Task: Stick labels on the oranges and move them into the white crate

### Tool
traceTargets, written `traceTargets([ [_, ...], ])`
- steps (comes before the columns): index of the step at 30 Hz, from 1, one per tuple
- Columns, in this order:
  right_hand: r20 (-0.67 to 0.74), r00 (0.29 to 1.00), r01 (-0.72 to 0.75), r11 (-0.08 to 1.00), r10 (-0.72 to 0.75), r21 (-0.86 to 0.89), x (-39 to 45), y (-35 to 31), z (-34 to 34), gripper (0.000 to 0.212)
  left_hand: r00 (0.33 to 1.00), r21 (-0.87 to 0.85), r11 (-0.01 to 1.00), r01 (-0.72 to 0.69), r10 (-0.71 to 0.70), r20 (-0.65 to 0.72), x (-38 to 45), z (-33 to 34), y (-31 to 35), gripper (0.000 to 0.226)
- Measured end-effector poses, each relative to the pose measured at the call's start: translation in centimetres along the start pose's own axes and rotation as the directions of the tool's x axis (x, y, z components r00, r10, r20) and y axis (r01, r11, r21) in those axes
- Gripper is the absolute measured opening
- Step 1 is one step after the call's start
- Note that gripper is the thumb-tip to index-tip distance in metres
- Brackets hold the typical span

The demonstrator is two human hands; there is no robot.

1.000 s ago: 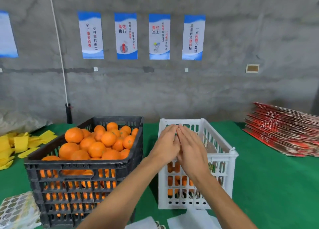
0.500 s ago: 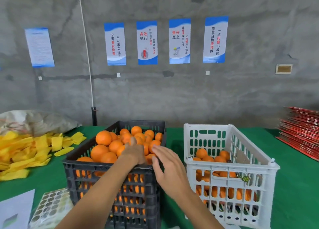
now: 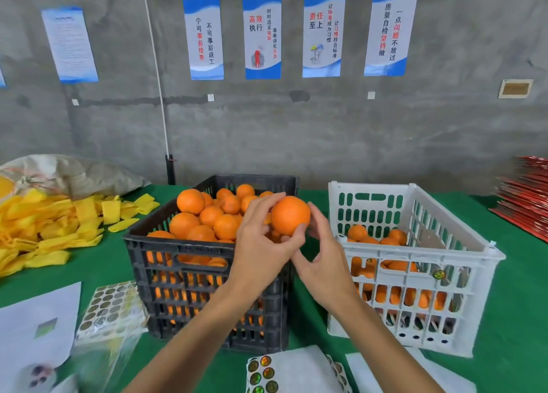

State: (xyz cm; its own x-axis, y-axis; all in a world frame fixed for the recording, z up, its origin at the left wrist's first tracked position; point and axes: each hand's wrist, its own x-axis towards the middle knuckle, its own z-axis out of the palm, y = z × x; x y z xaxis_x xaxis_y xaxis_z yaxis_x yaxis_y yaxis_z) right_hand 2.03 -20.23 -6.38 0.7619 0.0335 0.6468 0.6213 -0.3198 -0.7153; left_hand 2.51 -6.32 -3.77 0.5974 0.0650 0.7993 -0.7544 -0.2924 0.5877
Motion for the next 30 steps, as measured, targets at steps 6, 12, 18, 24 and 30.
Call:
traceTargets([
  [6,-0.094,0.977,0.163,0.954,-0.191,-0.252,-7.2,2.8,-2.7,0.079,0.979,0.039,0.981,-0.189,0.186,0.08,-8.2,0.3,-1.3,0.059],
  [12,0.139,0.96,-0.213,0.957,0.242,-0.195,-14.4,6.6,-2.7,0.086,0.945,-0.029,0.978,0.208,-0.194,0.265,-16.3,1.1,-4.1,0.056],
  [18,0.282,0.836,-0.461,0.881,0.47,-0.104,-19.7,8.3,-1.8,0.083,0.809,0.027,0.84,0.543,-0.531,0.254,-21.6,1.2,-5.3,0.049],
  [24,0.497,0.778,-0.375,0.919,0.384,-0.122,-20.4,8.1,-2.6,0.058,0.728,-0.007,0.731,0.682,-0.678,0.099,-21.7,0.9,-5.8,0.046],
  [30,0.647,0.734,0.044,0.937,0.205,-0.347,-20.3,8.0,-2.5,0.069,0.714,-0.057,0.712,0.7,-0.698,0.057,-21.5,0.8,-5.8,0.046],
])
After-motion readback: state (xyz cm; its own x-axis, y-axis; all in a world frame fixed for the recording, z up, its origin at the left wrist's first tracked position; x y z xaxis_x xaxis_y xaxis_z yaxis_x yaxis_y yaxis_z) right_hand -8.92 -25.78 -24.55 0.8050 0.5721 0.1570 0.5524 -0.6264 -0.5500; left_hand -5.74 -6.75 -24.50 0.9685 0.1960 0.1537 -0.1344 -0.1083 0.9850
